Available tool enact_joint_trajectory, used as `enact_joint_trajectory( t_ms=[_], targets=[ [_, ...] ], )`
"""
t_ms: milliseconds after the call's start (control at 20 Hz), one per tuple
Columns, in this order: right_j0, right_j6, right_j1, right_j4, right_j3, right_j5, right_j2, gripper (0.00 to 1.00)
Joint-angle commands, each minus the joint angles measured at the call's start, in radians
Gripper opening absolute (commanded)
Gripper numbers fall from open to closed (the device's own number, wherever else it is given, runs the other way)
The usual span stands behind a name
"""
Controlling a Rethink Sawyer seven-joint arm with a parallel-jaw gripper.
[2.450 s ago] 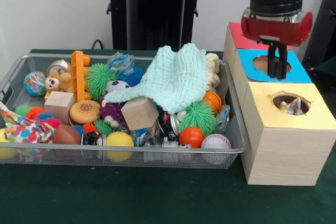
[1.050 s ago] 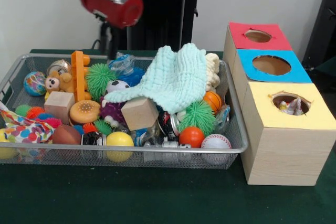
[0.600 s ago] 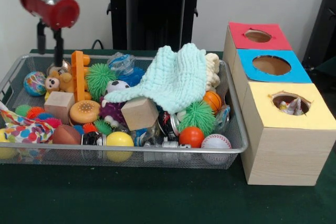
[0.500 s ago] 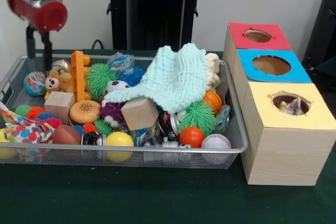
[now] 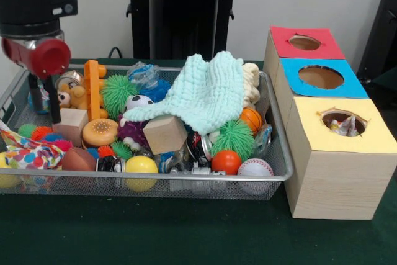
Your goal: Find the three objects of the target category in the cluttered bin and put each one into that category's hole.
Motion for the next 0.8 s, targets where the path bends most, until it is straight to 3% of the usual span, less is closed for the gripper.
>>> enact_joint_trajectory(
  t_ms=[50, 350, 550, 800],
  targets=[
    [-0.030, -0.180, 0.089, -0.010, 0.053, -0.068, 0.226, 1.00],
    [-0.030, -0.166, 0.073, -0.055, 0.033, -0.099, 0.254, 1.00],
    [0.001, -0.170, 0.050, -0.096, -0.022, -0.071, 0.218, 1.00],
    [0.015, -0.152, -0.019, -0.124, -0.019, -0.079, 0.184, 1.00]
  ],
)
